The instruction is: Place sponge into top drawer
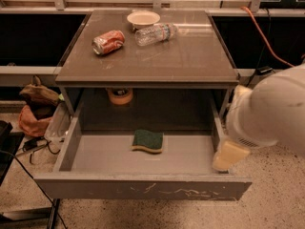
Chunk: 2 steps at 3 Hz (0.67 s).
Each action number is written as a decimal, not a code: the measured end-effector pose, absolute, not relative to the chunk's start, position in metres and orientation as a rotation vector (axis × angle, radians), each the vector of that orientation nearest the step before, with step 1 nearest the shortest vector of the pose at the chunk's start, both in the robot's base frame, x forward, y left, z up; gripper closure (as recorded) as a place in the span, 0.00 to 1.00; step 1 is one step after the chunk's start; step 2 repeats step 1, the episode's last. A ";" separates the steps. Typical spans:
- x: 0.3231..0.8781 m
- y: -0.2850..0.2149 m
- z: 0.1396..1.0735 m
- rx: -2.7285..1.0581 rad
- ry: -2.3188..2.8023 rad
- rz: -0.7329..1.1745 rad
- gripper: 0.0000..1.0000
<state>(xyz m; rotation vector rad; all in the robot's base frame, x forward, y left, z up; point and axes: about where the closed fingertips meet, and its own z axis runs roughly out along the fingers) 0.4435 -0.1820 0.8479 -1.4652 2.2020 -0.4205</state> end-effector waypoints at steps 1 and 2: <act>0.404 -0.196 0.969 -1.328 2.132 -0.668 0.00; 0.404 -0.196 0.969 -1.328 2.132 -0.668 0.00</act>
Offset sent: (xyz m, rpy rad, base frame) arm 0.0000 0.0000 0.0000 0.0000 0.0000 0.0000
